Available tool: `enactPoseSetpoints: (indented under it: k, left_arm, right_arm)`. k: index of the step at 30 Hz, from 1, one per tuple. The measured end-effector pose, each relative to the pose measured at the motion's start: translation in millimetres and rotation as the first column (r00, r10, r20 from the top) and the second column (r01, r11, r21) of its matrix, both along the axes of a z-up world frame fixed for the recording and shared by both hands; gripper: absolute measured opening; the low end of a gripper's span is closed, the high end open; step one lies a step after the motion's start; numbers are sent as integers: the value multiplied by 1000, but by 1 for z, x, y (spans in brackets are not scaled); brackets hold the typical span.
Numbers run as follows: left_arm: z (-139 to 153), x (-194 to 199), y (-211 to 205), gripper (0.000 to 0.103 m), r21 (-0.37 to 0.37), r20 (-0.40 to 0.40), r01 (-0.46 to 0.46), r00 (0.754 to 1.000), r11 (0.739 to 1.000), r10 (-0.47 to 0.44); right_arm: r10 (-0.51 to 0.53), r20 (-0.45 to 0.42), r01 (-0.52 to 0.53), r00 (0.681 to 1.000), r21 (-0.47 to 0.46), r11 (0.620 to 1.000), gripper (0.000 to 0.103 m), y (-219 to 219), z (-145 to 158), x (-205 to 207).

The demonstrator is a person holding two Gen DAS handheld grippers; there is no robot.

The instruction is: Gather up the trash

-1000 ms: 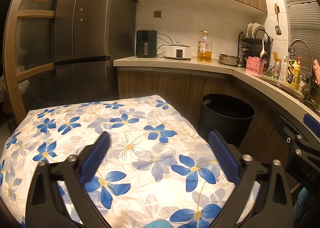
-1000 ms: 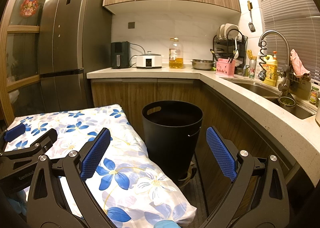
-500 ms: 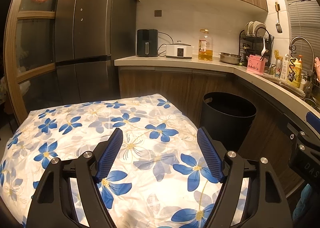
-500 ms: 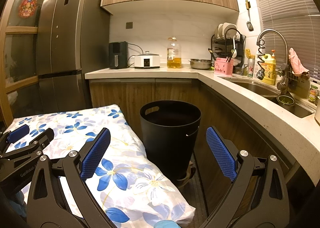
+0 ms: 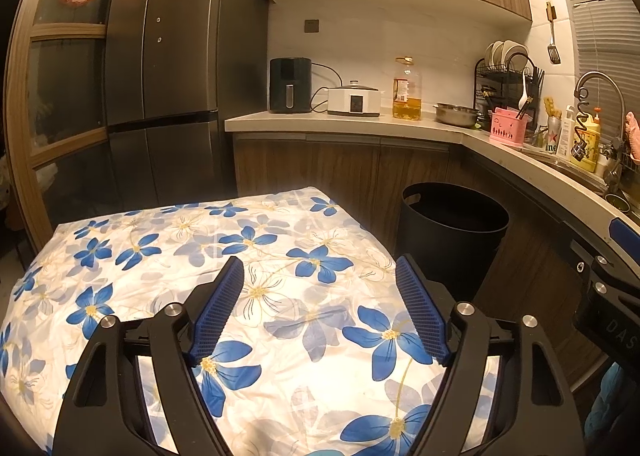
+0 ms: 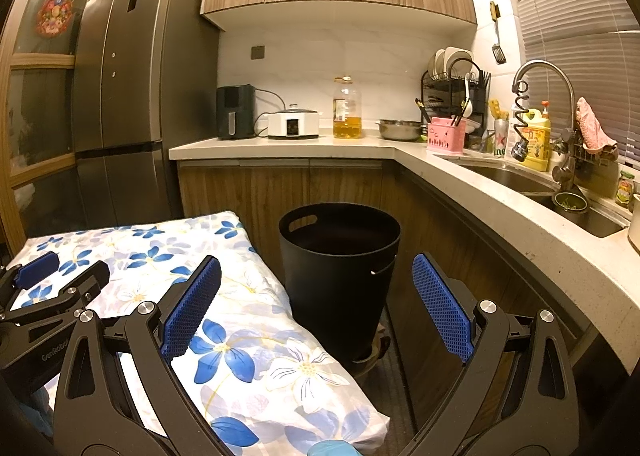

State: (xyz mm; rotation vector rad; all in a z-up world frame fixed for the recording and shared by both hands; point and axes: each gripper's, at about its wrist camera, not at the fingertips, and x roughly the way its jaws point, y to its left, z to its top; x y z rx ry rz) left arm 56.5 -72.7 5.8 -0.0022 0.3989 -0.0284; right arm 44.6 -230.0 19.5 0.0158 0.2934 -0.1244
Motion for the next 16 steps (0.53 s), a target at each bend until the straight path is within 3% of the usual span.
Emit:
enactPoseSetpoints:
  k: [5, 12, 16]
  left_arm:
    - [1, -1, 0, 80, 2, 2, 1, 1000, 1000, -1]
    - [4, -2, -1, 96, 24, 15, -9, 1000, 1000, 9]
    - [6, -2, 2, 96, 7, 9, -4, 1000, 1000, 4]
  right_arm:
    - [-1, 4, 1, 1000, 1, 1000, 95, 0, 2, 0]
    - [-5, 12, 5, 1000, 3, 1000, 95, -1, 4, -1]
    - [-5, 13, 5, 1000, 3, 1000, 95, -1, 4, -1]
